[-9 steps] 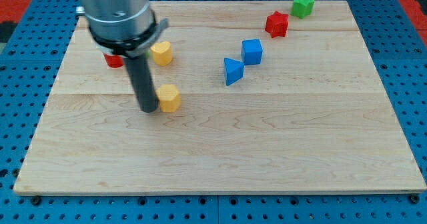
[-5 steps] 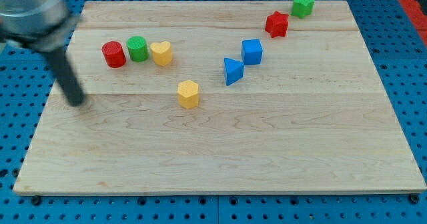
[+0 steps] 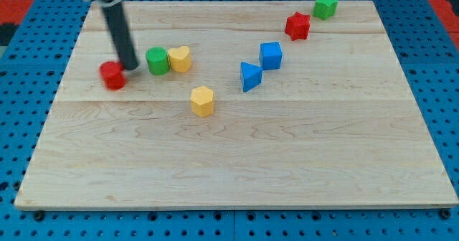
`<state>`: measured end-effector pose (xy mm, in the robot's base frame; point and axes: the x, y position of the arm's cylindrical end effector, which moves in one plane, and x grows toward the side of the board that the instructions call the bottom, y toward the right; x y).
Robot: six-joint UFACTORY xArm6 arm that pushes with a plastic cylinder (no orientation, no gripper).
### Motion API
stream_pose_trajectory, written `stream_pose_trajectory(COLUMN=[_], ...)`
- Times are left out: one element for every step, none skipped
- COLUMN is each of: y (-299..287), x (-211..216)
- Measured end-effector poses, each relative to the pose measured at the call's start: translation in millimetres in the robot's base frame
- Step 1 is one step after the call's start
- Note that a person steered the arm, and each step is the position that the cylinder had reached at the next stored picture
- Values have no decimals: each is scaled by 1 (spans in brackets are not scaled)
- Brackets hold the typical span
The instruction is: Push the red circle to bottom left
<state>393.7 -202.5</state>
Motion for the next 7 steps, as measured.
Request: stream_pose_trajectory(y=[-28,-47,-53,-54,-54,-61,-70], x=[28,9,55,122,145,93,-2])
